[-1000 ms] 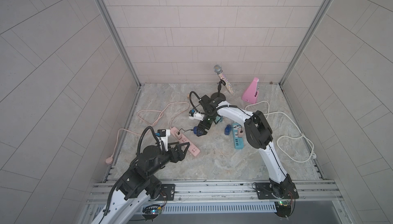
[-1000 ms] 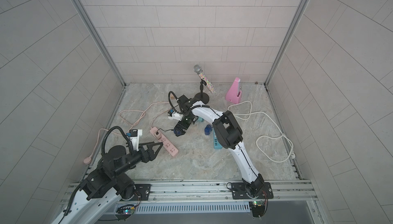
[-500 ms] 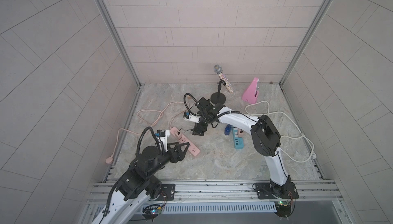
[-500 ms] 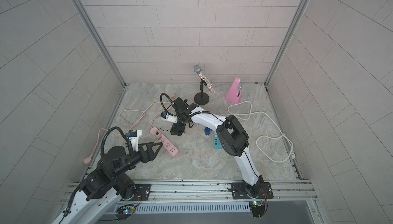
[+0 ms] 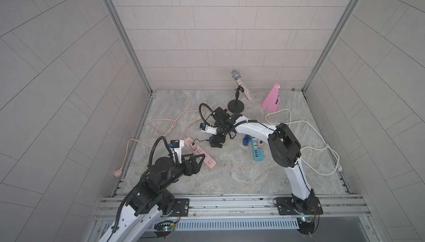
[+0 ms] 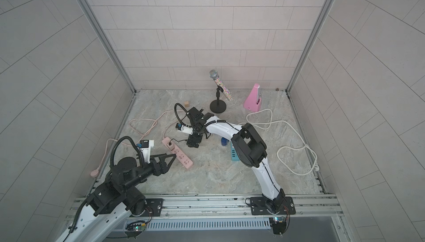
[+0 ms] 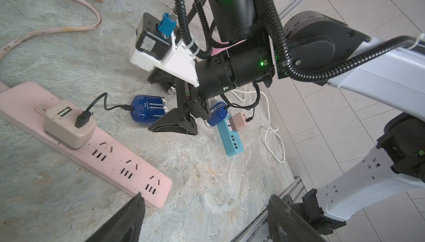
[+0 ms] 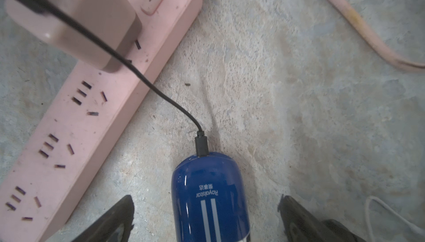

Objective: Unplug the electric shaver
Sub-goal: Pick up the electric shaver from the center of the board.

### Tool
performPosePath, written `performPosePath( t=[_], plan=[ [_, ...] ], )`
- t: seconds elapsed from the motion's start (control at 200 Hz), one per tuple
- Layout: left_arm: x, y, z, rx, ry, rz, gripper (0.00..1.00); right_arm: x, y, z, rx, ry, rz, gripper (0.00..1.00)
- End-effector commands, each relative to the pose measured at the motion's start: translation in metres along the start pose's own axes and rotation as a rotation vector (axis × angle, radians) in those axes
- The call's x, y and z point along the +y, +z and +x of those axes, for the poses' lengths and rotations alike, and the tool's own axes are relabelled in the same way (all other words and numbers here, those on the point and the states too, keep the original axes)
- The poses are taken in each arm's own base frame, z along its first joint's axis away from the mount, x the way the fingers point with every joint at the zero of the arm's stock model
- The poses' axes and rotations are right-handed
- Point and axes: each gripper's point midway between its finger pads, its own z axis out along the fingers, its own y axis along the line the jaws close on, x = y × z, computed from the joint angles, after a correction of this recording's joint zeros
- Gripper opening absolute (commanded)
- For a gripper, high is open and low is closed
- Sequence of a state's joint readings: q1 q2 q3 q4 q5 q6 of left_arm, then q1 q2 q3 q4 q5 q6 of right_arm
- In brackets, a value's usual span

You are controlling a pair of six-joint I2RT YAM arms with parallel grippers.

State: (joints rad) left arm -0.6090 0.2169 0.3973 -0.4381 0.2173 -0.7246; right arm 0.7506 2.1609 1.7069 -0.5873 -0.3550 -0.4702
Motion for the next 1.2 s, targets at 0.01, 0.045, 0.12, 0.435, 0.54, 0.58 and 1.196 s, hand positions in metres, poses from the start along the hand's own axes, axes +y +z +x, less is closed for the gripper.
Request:
performPosePath(
  t=[0.01, 0.045, 0.12, 0.435, 0.54, 0.58, 1.196],
  plan=[
    [-0.003, 0.002, -0.004, -0.011, 0.006, 0.013, 0.88, 0.002, 0.005, 0.009, 0.028, 0.001, -0.006, 1.00],
    [-0.003, 0.002, -0.003, -0.007, 0.006, 0.012, 0.88, 0.003, 0.007, 0.011, 0.037, 0.000, -0.009, 1.00],
    [-0.003, 0.001, -0.003, -0.009, 0.006, 0.009, 0.87, 0.002, 0.010, 0.013, 0.044, 0.004, -0.008, 0.99],
    [-0.002, 0.001, -0.003, -0.011, 0.006, 0.006, 0.88, -0.005, 0.023, 0.023, 0.084, 0.004, 0.017, 0.97],
    [-0.002, 0.001, -0.003, -0.010, 0.006, 0.007, 0.87, -0.007, 0.027, 0.024, 0.098, 0.008, 0.021, 0.95],
    [-0.002, 0.001, -0.003, -0.010, 0.006, 0.007, 0.88, -0.007, 0.028, 0.025, 0.101, 0.007, 0.021, 0.95],
    [0.000, 0.002, -0.001, -0.009, 0.006, 0.003, 0.87, -0.011, 0.010, 0.013, 0.048, 0.022, 0.042, 0.49]
  ],
)
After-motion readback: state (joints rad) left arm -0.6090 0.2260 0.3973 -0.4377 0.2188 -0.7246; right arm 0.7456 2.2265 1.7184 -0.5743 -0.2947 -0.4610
